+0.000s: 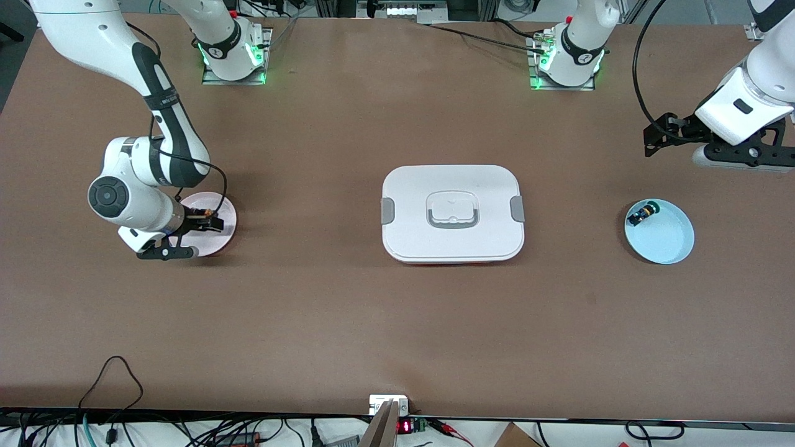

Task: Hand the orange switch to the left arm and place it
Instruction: 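Move the right gripper down over the orange switch on the white plate, then close the right gripper on the orange switch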

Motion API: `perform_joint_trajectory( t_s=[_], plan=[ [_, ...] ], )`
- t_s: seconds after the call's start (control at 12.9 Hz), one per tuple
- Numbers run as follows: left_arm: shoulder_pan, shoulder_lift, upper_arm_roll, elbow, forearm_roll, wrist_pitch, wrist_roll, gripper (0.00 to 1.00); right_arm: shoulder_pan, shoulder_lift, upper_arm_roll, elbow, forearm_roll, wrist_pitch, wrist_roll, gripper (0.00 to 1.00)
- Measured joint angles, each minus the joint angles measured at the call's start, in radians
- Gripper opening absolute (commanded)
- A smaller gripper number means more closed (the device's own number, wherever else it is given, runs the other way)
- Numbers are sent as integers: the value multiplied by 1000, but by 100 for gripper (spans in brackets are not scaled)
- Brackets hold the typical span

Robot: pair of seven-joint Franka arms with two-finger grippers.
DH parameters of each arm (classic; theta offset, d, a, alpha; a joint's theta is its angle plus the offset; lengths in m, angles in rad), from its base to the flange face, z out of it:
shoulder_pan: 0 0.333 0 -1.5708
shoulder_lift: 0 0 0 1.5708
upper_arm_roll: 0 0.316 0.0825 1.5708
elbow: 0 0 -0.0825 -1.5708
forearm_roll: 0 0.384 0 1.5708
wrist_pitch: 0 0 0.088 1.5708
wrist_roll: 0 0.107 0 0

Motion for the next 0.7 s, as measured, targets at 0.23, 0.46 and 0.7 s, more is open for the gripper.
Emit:
perform_joint_trajectory(
  t_s=[0.23,0.46,0.7],
  plan=[
    [0,0,0,0,0,0,0,100,-2,-3,-1,-41,-1,19,1,100],
    [0,0,0,0,0,0,0,100,-20,-7,-3,-67,-2,25,1,100],
    [0,0,0,0,0,0,0,100,-37,-14,-3,-74,-2,26,1,100]
  ],
)
